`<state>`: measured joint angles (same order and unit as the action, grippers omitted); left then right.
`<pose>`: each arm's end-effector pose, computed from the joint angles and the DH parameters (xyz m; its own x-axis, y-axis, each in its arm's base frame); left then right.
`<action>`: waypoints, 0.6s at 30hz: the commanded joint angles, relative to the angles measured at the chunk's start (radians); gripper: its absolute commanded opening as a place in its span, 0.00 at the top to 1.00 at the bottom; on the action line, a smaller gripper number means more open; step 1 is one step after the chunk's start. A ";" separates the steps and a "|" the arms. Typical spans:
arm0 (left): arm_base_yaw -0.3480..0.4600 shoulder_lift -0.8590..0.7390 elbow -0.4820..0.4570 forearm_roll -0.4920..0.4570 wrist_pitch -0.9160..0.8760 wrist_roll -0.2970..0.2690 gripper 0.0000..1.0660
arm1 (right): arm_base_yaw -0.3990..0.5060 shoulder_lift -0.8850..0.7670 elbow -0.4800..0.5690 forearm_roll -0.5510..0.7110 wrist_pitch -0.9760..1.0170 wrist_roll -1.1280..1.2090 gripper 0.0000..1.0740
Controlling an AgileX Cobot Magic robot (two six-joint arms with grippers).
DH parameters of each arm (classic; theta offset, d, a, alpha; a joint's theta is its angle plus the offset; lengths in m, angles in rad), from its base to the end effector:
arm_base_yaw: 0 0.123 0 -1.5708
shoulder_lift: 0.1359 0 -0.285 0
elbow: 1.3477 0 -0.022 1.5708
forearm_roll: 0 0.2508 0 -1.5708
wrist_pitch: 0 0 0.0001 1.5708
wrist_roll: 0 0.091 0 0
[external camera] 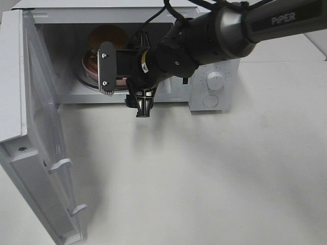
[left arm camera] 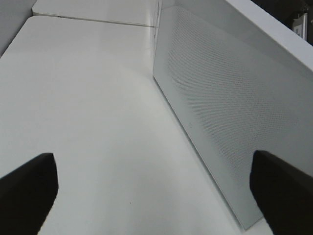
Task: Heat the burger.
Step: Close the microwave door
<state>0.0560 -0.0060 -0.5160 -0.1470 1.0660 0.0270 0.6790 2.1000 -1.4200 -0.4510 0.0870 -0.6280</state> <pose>-0.0077 -0.0121 0.2819 -0.4385 -0.0688 -0.8961 0.0402 0.9946 -0.0960 0.3659 0.2908 0.1688 0.3033 -0.8863 -0.3501 -0.7125 0.0331 -0.7009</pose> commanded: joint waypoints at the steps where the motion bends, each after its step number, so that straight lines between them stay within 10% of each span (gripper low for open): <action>1: -0.003 -0.017 0.000 -0.003 0.001 0.001 0.06 | -0.001 -0.081 0.085 -0.011 -0.040 0.062 0.26; 18: -0.003 -0.017 0.000 -0.003 0.001 0.001 0.06 | 0.010 -0.476 0.507 0.047 -0.021 0.438 0.30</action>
<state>0.0560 -0.0060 -0.5160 -0.1470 1.0660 0.0270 0.6860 1.6630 -0.9470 -0.4200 0.0510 -0.2450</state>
